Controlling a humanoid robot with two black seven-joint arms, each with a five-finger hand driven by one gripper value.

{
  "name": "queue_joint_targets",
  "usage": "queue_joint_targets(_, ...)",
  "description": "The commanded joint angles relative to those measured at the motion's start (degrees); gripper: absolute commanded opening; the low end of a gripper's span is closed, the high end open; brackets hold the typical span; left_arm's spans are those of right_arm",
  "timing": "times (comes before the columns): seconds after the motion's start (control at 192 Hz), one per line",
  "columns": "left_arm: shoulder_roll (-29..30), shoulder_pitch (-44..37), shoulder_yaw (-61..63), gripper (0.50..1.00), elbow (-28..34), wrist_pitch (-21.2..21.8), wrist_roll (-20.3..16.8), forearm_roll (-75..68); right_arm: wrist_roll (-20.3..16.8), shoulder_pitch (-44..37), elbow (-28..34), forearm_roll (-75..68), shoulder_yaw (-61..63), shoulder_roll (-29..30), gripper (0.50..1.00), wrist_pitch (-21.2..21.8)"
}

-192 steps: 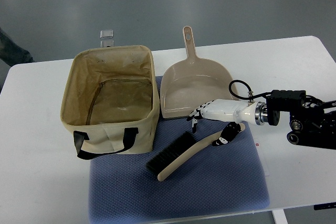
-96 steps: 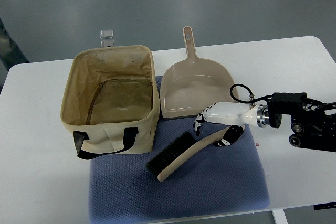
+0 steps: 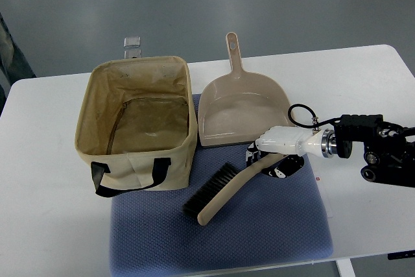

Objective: Put pink broom in yellow bag with right hand
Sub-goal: 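Lift the brush with the right hand above the dustpan, then move the brush over the canvas bag and release it inside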

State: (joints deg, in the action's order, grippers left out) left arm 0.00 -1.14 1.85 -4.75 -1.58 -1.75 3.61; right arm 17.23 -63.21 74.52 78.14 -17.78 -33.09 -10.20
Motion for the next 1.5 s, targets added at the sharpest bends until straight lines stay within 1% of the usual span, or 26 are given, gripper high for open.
queue_joint_targets(0.0,0.0,0.0,0.0,1.0,0.0,0.0,0.0,0.0,0.0,-0.1,-0.1,0.0,0.2,-0.4,0.5,-0.3)
queue_joint_targets(0.208,0.0,0.0,0.0,1.0,0.0,0.0,0.0,0.0,0.0,-0.7,-0.2,-0.2,0.7,-2.9,0.5,-3.7)
queue_joint_targets(0.281,0.0,0.0,0.0,1.0,0.0,0.0,0.0,0.0,0.1,-1.0,-0.2,-0.3,1.1,-4.7,0.5,-4.7)
queue_joint_targets(0.541,0.0,0.0,0.0,1.0,0.0,0.0,0.0,0.0,0.7,-6.7,0.1,-1.1,1.3,-12.5,0.5,-7.6)
queue_joint_targets(0.791,0.0,0.0,0.0,1.0,0.0,0.0,0.0,0.0,1.1,-11.9,0.3,-1.8,1.7,-18.9,0.5,-7.9)
queue_joint_targets(0.989,0.0,0.0,0.0,1.0,0.0,0.0,0.0,0.0,0.9,-16.7,0.0,-2.3,4.2,-21.5,0.5,-6.9)
queue_joint_targets(1.218,0.0,0.0,0.0,1.0,0.0,0.0,0.0,0.0,0.5,-23.8,-0.3,-2.5,4.6,-20.0,0.5,-5.9)
queue_joint_targets(1.332,0.0,0.0,0.0,1.0,0.0,0.0,0.0,0.0,0.4,-27.3,-0.8,-2.4,4.6,-13.6,0.5,-3.9)
queue_joint_targets(1.374,0.0,0.0,0.0,1.0,0.0,0.0,0.0,0.0,0.3,-27.8,-0.8,-2.5,4.6,-12.0,0.5,-3.8)
queue_joint_targets(1.483,0.0,0.0,0.0,1.0,0.0,0.0,0.0,0.0,-0.4,-28.7,-1.9,-2.3,4.6,-4.3,0.5,-3.8)
queue_joint_targets(1.494,0.0,0.0,0.0,1.0,0.0,0.0,0.0,0.0,-0.4,-28.7,-1.9,-2.3,4.6,-4.3,0.5,-3.8)
